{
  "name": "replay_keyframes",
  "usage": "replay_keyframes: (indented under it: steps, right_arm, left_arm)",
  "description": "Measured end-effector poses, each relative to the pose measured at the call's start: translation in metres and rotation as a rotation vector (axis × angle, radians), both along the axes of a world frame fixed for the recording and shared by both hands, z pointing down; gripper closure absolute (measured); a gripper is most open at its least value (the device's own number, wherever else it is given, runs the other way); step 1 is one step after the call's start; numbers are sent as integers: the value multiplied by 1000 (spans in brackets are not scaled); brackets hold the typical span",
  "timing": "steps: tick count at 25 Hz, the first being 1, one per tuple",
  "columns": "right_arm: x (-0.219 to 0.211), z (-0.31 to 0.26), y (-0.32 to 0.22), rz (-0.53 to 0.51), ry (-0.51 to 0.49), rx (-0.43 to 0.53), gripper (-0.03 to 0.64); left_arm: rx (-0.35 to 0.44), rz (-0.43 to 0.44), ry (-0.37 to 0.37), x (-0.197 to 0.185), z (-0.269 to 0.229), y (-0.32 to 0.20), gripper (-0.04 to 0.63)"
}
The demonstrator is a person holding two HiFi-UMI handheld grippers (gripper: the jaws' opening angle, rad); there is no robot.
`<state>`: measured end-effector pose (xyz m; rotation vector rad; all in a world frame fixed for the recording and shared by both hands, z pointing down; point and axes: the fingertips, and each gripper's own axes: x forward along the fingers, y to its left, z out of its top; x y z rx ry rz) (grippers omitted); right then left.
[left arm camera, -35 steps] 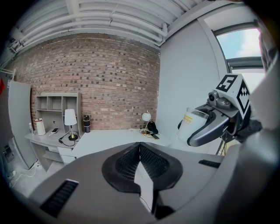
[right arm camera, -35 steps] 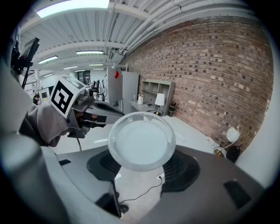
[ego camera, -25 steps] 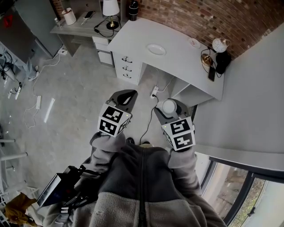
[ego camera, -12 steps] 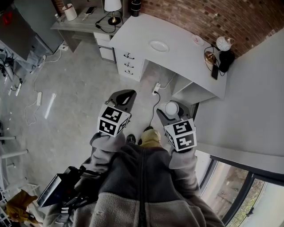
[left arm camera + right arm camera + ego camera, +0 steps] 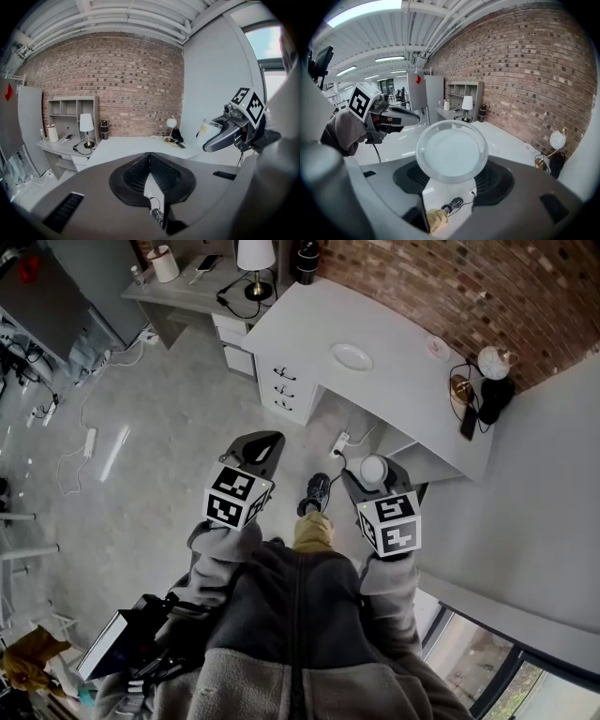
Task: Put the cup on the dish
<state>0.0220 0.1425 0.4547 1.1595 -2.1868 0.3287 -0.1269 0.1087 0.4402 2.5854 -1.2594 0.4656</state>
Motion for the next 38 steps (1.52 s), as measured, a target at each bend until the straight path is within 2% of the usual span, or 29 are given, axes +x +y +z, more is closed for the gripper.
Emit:
replay_keyframes:
  steps: [3, 8, 16, 26, 38]
  right_arm:
    - [5, 3, -52, -23, -11, 7, 360]
    - [13, 3, -105, -42, -14, 1, 360]
    - [55, 9, -185, -30, -26, -15, 360]
    - [88, 14, -285, -91, -42, -37, 360]
    - [90, 59, -346, -86, -66, -78, 360]
  left_arm:
    - [5, -30, -14, 2, 0, -45, 589]
    - [-3, -38, -26, 16, 1, -96, 589]
    - [-31, 9, -42, 74, 5, -183, 589]
    - [-52, 45, -74, 138, 6, -284, 589]
    - [-137, -16, -104, 131, 55, -331, 589]
